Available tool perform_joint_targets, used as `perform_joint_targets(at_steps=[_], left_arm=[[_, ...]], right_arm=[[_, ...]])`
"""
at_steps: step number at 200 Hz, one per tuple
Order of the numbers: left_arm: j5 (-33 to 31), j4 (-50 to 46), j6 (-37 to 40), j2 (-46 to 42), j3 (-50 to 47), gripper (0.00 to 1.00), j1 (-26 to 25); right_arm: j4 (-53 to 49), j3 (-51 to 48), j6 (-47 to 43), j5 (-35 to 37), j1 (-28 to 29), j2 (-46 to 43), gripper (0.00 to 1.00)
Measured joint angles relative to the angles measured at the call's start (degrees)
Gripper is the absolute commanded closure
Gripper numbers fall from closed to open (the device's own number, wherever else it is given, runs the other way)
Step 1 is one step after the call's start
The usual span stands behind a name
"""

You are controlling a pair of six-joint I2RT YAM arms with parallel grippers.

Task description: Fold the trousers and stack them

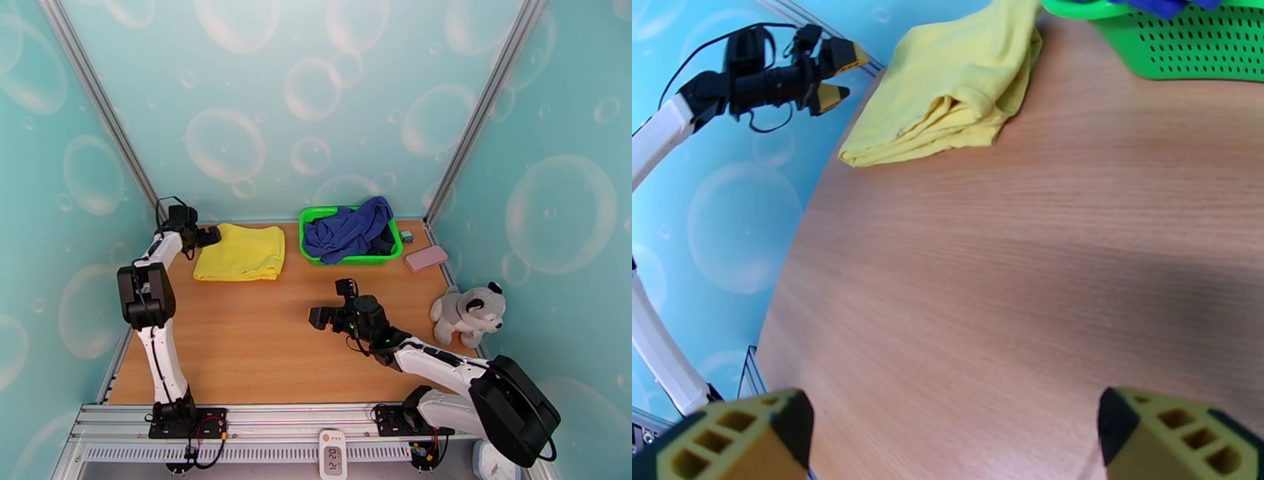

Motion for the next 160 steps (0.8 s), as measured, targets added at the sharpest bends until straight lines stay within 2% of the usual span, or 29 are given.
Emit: perform_joint_targets(at_steps=[13, 32, 78, 103, 116, 140, 160], left_arm=[[4.66, 5.92, -1.86, -2.54, -2.71, 0.01, 0.00], [11.52, 13.92, -5.64, -1.38, -1.60, 0.01, -0.04], [21.11, 29.73, -16.87, 13.07, 5.51, 0.01, -0.35], [20.90, 30.99, -19.80, 23.45, 11.80, 0.01, -1.05], [20.20, 30.82, -19.52, 25.62, 15.85, 0.01, -1.77], [18.47, 29.59, -18.10, 24.70, 17.14, 0.01, -4.09], [16.52, 29.40, -15.74, 18.80, 9.31, 0.01, -7.23]], right_arm=[[-0.61, 0.35, -0.52, 0.94, 0.57, 0.35, 0.01], [-2.49, 2.54, -2.01, 2.38, 2.99, 1.68, 0.01], [-2.36, 7.61, -2.99, 3.56, 7.56, 6.01, 0.01], [-1.81, 7.61, -2.12, 3.80, 8.98, 7.08, 0.01], [-1.75, 7.61, -1.77, 4.42, 9.62, 7.08, 0.01], [-1.66, 7.58, -1.68, 5.09, 9.94, 7.04, 0.01], [-1.38, 7.37, -1.68, 5.86, 9.77, 6.97, 0.01]])
